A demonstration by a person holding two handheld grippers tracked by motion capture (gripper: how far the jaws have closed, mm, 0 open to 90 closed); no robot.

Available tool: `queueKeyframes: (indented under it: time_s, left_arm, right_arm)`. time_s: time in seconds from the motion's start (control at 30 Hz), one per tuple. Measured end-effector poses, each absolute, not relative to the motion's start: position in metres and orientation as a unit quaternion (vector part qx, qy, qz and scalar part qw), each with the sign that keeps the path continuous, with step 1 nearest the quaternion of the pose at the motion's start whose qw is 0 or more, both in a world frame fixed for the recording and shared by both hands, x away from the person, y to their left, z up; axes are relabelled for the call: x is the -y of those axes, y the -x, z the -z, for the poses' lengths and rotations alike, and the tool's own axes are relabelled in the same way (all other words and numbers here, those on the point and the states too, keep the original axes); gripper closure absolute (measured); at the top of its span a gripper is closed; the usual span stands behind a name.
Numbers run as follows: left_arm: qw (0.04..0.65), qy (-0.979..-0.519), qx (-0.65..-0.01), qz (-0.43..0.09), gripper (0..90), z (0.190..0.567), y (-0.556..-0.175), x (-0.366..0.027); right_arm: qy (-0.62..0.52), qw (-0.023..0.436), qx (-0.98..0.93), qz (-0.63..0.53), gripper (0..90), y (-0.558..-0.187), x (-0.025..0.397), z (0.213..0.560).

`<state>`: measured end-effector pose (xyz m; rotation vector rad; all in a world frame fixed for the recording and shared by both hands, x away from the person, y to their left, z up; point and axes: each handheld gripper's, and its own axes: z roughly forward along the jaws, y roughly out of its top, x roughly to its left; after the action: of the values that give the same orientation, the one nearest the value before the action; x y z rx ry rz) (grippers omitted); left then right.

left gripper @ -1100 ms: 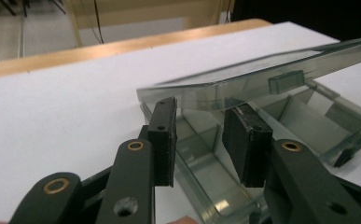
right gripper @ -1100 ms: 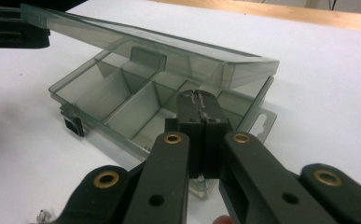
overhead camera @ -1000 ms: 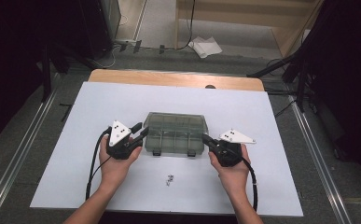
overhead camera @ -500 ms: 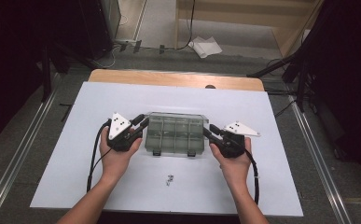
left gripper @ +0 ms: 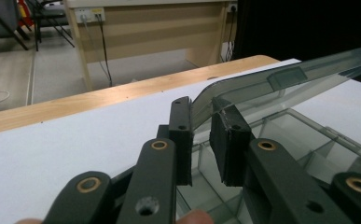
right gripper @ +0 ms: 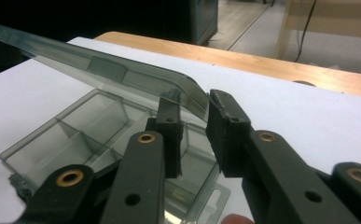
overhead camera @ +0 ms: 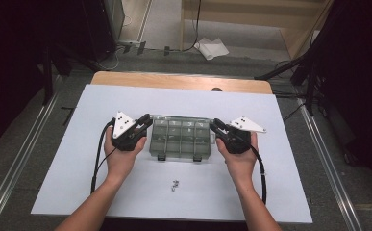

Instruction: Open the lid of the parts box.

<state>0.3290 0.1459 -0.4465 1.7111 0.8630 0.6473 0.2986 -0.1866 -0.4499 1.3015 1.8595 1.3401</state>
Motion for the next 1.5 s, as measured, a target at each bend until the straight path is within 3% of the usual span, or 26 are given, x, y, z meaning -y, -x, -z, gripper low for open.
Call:
queueKeyframes:
  time_s: [0.7,1.03,1.5]
  left_arm:
    - [0.541,-0.702,-0.381,-0.264,82.5,0.437,-0.355,-0.144]
    - [0.541,-0.701,-0.383,-0.264,82.5,0.437,-0.362,-0.142]
    - [0.525,-0.705,-0.423,-0.223,81.5,0.466,-0.388,-0.14]
  right_arm:
    - [-0.508,0.252,-0.67,-0.48,80.0,-0.322,0.185,0.446]
    - [-0.529,0.256,-0.653,-0.478,86.0,-0.33,0.182,0.449]
    - [-0.537,0.257,-0.649,-0.474,88.2,-0.342,0.183,0.446]
